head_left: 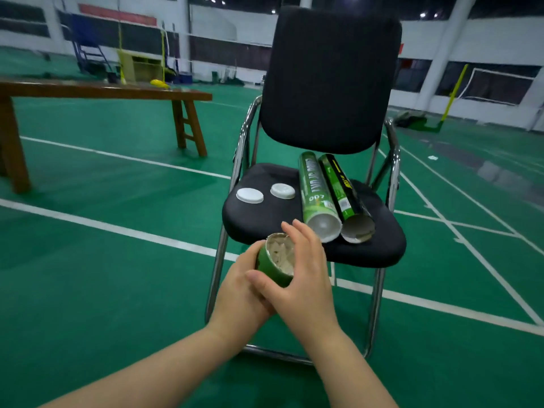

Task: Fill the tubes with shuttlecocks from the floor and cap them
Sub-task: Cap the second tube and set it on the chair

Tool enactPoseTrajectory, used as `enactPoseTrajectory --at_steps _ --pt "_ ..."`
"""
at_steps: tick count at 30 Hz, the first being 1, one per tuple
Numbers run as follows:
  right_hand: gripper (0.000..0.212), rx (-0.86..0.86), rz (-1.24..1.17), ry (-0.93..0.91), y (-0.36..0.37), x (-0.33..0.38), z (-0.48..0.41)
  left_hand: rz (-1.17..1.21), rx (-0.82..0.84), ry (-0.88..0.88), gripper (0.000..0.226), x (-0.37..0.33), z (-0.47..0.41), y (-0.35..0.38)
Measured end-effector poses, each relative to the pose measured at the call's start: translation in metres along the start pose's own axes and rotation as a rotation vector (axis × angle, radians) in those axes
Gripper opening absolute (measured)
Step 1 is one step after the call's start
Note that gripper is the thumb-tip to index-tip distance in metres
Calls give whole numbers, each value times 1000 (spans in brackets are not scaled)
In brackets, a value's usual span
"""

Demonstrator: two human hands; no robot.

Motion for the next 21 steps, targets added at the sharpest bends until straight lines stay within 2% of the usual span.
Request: enactPoseTrajectory --at_steps 2,7,14,18,20,21 --pt "80 16 -9 -22 3 10 -9 0 -24 25 41 -8 -6 -12" --pt "79 28 -18 -66 19 32 -25 176 -120 31 57 -12 -17 -40" --pt "79 51 -19 -98 38 43 -40 370 -182 -9 47 -10 -29 -55" --pt "78 76 -39 -115 45 41 -43 329 -193 -33 44 0 -32 -58" --pt "72 102 -167 -90 46 39 -44 115 -205 -40 42 10 -37 -59" --pt "66 102 -284 -49 46 38 -47 -22 -216 -55 54 16 -41 -61"
Point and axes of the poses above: each hand's wrist, its own z-axis away from the middle knuckle, its own y-axis out of the palm, x = y × z, the point moved 2 cm from there along -z, towards the middle knuckle, and after that the axes turned 4 degrees about -x, right-handed, at the moved point
